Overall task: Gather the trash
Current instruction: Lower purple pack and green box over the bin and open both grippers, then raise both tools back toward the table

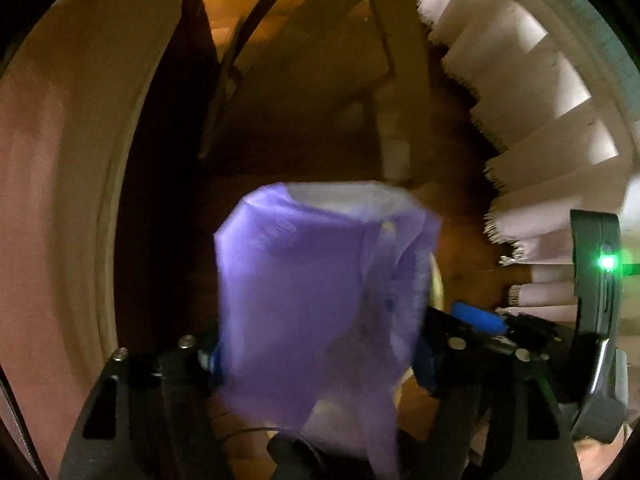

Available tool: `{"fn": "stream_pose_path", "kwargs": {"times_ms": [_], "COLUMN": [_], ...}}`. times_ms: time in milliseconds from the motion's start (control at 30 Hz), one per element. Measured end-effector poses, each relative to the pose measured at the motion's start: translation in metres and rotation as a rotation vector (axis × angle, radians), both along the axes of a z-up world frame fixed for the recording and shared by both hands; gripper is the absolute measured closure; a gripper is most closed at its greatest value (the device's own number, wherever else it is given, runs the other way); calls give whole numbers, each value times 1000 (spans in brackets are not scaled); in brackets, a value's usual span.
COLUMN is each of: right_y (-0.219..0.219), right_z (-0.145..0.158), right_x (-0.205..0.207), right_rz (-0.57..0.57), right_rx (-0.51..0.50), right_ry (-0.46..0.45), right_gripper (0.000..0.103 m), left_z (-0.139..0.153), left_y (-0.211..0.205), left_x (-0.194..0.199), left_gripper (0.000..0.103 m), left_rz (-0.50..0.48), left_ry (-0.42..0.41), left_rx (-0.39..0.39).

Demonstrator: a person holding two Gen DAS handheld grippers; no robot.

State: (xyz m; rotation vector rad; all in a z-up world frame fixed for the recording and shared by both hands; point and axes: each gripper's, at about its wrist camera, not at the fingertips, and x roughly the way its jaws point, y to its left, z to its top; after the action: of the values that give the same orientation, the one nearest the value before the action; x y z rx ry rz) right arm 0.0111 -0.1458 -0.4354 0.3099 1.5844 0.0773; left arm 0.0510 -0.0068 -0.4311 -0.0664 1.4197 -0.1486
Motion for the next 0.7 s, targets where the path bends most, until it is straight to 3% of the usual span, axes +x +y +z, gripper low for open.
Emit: {"fn": "stream_pose_path", "kwargs": {"times_ms": [67, 167, 400, 700], "right_y": [-3, -6, -12, -9], "right_z": [-5, -1, 12, 47], "right_x": [1, 2, 0, -6], "right_rz": [-14, -16, 0, -5], "right_rx": [3, -3, -14, -26], "right_ry": [-3, -21, -63, -89], "right_gripper": [51, 51, 51, 51], "left_z": [-8, -10, -4, 32], "left_y": [6, 13, 15, 26], "left_x": [3, -2, -6, -2], "left_gripper": [26, 21, 19, 19], "left_rz": [17, 32, 25, 74], "left_ry": [19, 9, -15, -40], "left_rx": [19, 33, 67, 57]}}
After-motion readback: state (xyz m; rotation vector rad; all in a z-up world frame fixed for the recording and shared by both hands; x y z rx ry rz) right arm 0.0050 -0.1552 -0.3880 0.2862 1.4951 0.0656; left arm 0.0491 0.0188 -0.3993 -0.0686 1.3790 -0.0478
